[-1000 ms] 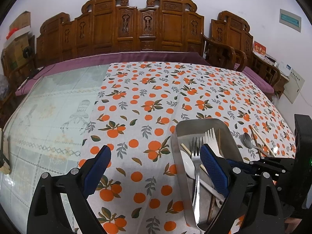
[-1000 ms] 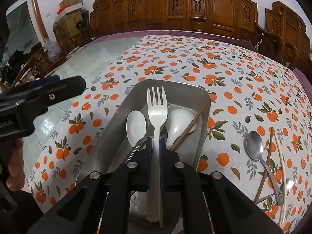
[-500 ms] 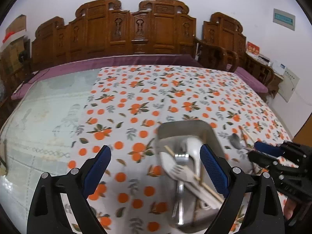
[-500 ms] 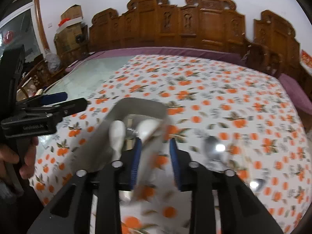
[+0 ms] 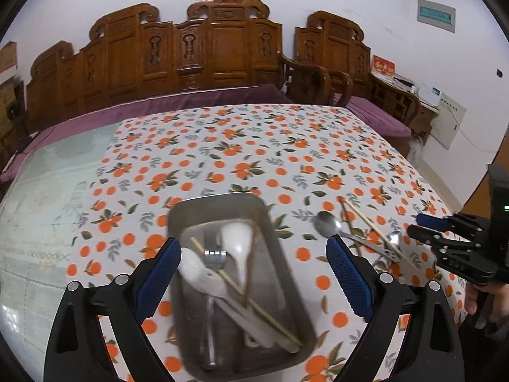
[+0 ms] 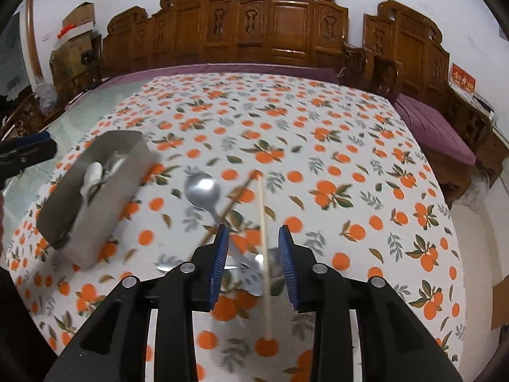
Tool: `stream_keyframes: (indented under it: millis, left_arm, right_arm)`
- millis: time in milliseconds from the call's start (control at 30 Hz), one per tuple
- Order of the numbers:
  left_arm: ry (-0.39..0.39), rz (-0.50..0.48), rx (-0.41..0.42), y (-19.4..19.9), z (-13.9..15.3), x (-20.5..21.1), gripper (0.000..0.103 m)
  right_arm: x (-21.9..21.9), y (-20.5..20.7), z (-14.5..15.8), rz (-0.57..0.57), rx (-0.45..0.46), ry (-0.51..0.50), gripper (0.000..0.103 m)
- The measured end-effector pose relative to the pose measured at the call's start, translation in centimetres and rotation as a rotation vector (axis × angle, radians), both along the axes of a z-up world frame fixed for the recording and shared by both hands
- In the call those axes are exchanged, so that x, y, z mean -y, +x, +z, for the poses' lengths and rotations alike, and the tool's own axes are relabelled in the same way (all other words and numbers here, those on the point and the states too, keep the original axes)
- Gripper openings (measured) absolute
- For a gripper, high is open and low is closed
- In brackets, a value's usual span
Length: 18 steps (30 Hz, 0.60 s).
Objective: Organize utensils
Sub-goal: 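Grasp a wooden chopstick from the cloth with the right tool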
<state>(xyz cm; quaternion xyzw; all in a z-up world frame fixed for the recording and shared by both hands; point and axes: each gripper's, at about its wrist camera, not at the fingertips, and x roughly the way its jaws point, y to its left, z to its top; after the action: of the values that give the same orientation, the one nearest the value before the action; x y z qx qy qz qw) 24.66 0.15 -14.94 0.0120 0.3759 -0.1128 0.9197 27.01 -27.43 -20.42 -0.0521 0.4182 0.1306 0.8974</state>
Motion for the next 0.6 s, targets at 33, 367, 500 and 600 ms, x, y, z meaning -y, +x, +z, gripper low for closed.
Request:
stream_keyframes:
  millis: [33, 367, 500, 600]
  left_arm:
    - [0.002, -0.004, 0.000, 0.0, -0.1, 0.5, 0.089]
    - [0.076, -0.054, -0.015, -0.9, -1.7, 5.0, 0.089]
    - [0.084, -0.069, -0.020, -1.3, -2.0, 6.1, 0.089]
    - [0.092, -0.078, -0.019, -1.7, -2.2, 7.0, 0.089]
  right_arm:
    - [0.2, 0.3, -0.4, 0.002, -0.006, -0.001, 0.032]
    - [0.0, 2.4, -2.8, 0.058, -0.048, 0.027, 0.023]
    - [-0.7, 3.6, -3.6, 0.080, -0.064, 0.014, 0.020]
    - [-1.0, 4.4, -4.3, 0.093, -0.079, 0.003, 0.019]
